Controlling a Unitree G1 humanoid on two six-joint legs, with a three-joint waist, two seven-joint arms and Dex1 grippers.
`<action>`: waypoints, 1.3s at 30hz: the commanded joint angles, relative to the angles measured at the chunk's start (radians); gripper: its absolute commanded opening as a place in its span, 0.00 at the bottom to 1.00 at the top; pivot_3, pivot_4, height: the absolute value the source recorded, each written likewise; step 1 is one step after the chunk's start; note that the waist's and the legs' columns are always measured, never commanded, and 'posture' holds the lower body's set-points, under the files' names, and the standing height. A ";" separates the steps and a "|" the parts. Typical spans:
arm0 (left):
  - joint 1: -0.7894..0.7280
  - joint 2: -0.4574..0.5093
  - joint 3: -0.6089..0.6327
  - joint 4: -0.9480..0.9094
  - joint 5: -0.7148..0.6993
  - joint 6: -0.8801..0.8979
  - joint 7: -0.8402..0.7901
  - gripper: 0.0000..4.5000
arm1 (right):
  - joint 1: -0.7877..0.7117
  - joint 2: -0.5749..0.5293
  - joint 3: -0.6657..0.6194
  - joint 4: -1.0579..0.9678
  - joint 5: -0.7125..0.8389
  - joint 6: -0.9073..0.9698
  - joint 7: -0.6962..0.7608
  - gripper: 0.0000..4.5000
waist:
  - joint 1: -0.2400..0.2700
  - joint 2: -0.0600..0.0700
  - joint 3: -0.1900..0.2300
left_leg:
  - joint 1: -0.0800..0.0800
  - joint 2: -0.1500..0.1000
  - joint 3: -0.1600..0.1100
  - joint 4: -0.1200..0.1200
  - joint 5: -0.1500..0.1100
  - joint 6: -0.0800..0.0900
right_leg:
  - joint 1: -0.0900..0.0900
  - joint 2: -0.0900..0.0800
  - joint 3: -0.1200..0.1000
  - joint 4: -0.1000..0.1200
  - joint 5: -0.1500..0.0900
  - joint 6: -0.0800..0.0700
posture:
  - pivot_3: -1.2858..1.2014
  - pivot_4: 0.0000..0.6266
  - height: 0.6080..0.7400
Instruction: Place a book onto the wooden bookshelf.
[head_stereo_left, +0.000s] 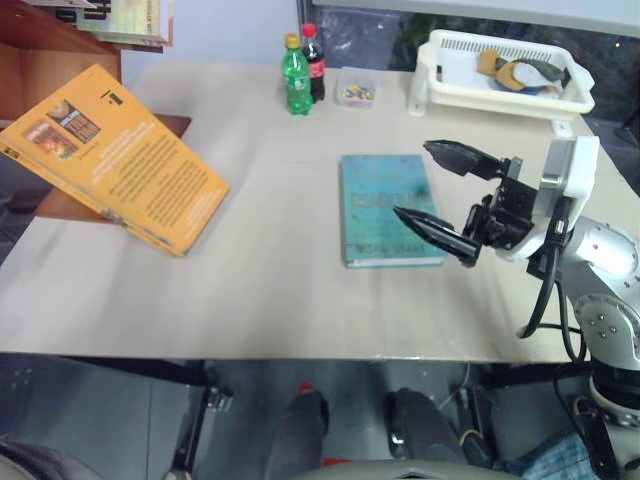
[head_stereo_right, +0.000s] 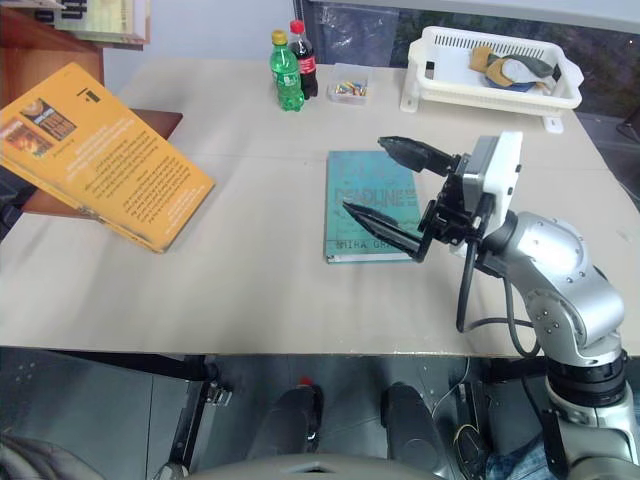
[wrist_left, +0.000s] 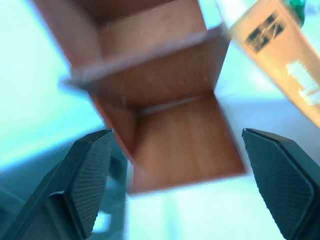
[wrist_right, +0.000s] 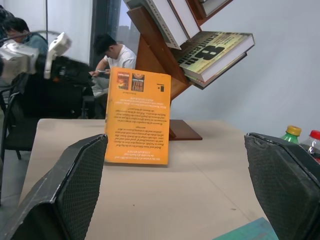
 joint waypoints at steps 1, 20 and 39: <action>0.084 -0.059 0.091 -0.084 -0.123 0.203 -0.061 0.98 | -0.024 -0.008 -0.023 -0.011 0.016 -0.011 0.015 1.00 | 0.004 0.002 -0.001 | 0.000 0.001 0.000 0.000 0.000 0.000 | 0.000 0.000 0.000 0.000 0.000 0.000 | 0.52 0.24 1.00; 0.411 -0.730 0.053 -1.196 -0.447 0.812 0.479 0.98 | -0.035 -0.064 -0.052 -0.042 0.033 0.028 0.005 1.00 | 0.022 0.009 -0.012 | 0.003 0.004 0.002 0.002 0.000 0.000 | 0.001 0.001 0.004 0.001 0.002 -0.004 | 0.52 0.24 1.00; 0.214 -0.753 0.007 -1.048 -0.437 0.836 0.692 0.85 | -0.006 -0.062 -0.053 -0.082 0.033 0.042 -0.042 1.00 | 0.027 0.009 -0.012 | 0.001 0.005 0.002 0.002 0.000 0.000 | 0.002 0.007 0.003 -0.003 0.003 -0.005 | 0.52 0.24 1.00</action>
